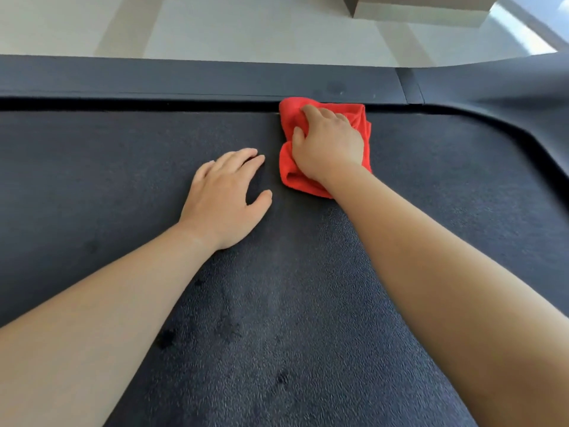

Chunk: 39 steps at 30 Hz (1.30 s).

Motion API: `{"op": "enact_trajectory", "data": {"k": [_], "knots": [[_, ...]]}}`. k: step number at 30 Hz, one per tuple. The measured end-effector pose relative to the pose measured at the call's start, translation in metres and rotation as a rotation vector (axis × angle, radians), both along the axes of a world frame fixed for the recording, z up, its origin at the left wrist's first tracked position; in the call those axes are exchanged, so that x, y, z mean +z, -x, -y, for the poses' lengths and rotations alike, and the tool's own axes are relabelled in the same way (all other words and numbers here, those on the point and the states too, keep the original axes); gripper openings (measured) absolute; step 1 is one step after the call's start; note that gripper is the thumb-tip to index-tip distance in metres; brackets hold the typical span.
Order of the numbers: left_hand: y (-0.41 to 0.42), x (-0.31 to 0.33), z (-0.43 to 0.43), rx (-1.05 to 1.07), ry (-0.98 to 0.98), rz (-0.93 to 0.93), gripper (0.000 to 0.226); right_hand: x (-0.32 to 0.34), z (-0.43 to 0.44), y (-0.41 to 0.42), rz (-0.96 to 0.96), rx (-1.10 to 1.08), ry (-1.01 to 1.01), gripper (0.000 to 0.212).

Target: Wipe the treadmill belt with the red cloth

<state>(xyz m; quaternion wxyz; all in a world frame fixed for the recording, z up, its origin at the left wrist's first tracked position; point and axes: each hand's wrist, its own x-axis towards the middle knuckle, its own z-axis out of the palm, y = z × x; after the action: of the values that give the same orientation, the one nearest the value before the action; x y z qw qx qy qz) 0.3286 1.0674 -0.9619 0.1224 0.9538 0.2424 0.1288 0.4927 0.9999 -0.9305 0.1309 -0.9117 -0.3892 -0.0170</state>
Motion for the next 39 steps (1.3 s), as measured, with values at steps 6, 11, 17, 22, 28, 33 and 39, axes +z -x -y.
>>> {"op": "enact_trajectory", "data": {"k": [6, 11, 17, 22, 28, 33, 39], "knots": [[0.0, 0.004, 0.003, 0.015, 0.016, -0.01, 0.056, 0.002, 0.038, 0.035, -0.008, 0.032, 0.037, 0.04], [0.016, 0.006, 0.02, 0.061, 0.017, -0.075, 0.055, 0.001, 0.086, 0.078, -0.009, 0.056, 0.032, 0.04], [0.076, 0.003, 0.054, -0.022, -0.001, -0.144, 0.057, 0.003, 0.142, 0.141, -0.004, 0.079, 0.037, 0.04], [0.11, 0.009, 0.069, -0.064, 0.041, -0.125, 0.054, 0.006, 0.177, 0.195, -0.022, 0.076, 0.078, 0.039], [0.125, 0.004, 0.071, -0.067, 0.07, -0.013, 0.05, 0.002, 0.181, 0.217, -0.038, 0.025, 0.033, 0.043], [0.123, 0.004, 0.071, -0.034, 0.054, -0.031, 0.052, 0.001, 0.155, 0.196, -0.058, 0.029, 0.016, 0.045], [0.092, 0.005, 0.049, -0.081, 0.017, -0.104, 0.059, -0.003, 0.12, 0.152, -0.047, 0.047, -0.041, 0.047]]}}
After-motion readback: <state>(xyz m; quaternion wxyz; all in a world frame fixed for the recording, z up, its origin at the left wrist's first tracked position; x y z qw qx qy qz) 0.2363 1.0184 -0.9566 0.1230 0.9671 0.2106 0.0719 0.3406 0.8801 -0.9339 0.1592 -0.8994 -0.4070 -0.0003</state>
